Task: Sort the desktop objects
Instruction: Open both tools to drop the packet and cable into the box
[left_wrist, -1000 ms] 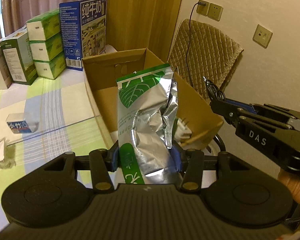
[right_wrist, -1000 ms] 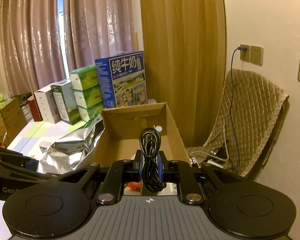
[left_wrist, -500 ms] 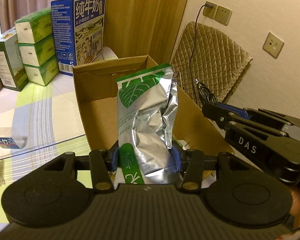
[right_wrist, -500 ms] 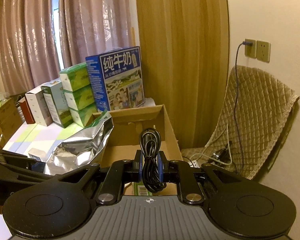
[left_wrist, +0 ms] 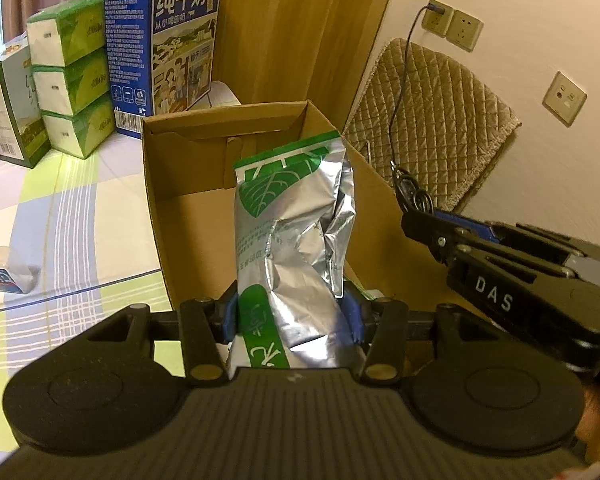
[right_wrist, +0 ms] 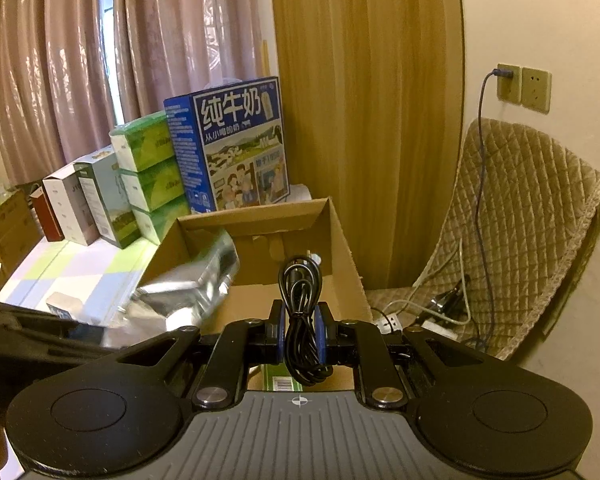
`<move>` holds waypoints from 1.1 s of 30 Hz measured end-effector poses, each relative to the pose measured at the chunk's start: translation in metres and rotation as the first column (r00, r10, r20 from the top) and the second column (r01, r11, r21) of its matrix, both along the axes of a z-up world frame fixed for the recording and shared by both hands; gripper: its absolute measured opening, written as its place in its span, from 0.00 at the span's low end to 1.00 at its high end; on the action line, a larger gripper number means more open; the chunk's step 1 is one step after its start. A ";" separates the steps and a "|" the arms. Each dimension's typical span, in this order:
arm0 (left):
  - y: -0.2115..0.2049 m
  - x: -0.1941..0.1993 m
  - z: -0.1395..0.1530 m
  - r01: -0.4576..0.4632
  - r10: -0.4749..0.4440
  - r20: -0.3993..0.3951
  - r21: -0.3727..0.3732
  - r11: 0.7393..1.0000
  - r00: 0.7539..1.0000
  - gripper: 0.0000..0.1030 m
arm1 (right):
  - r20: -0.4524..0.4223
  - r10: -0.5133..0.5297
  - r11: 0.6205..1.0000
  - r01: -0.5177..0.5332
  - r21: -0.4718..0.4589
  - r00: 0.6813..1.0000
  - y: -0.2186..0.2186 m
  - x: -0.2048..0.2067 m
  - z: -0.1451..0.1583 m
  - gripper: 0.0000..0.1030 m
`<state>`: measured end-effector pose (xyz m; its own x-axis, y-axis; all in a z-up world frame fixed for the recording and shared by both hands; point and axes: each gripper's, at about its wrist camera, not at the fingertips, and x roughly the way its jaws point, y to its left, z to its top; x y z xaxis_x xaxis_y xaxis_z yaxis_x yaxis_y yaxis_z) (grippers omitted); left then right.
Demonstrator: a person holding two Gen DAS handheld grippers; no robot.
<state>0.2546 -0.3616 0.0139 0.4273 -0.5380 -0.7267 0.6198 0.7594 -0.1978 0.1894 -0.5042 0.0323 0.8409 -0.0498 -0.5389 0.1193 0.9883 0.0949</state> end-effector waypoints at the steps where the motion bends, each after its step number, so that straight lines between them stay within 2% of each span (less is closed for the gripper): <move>1: 0.000 0.002 0.000 -0.008 0.008 0.000 -0.006 1.000 1.000 0.49 | 0.000 -0.001 1.000 0.001 0.002 1.000 0.000 0.001 0.000 0.11; 12: 0.028 0.004 0.002 -0.065 0.065 0.026 -0.011 0.998 0.998 0.50 | -0.016 0.013 0.999 -0.013 0.034 1.000 0.008 0.002 -0.007 0.11; 16: 0.037 0.001 0.003 -0.080 0.081 0.028 -0.021 0.997 0.996 0.58 | -0.021 0.021 0.998 -0.020 0.054 1.000 0.013 0.005 -0.008 0.11; 21: 0.050 -0.001 0.005 -0.105 0.106 0.027 -0.033 0.994 0.994 0.59 | 0.001 0.034 0.995 -0.034 0.094 0.999 0.016 0.012 -0.006 0.13; 24: 0.057 -0.002 0.005 -0.117 0.118 0.024 -0.037 0.992 0.993 0.62 | 0.027 0.019 0.991 -0.023 0.130 0.999 0.013 0.013 -0.003 0.40; 25: 0.059 -0.003 0.006 -0.118 0.119 0.025 -0.036 0.992 0.993 0.63 | 0.037 0.015 0.991 -0.020 0.130 0.999 0.013 0.011 -0.002 0.43; 30: 0.070 -0.011 0.008 -0.125 0.127 0.040 -0.034 0.991 0.991 0.68 | 0.043 0.000 0.992 -0.005 0.123 0.999 0.011 -0.001 0.002 0.44; 33: 0.078 -0.017 0.008 -0.143 0.144 0.036 -0.035 0.989 0.989 0.72 | 0.041 -0.019 0.991 0.014 0.133 0.999 0.010 -0.015 0.004 0.50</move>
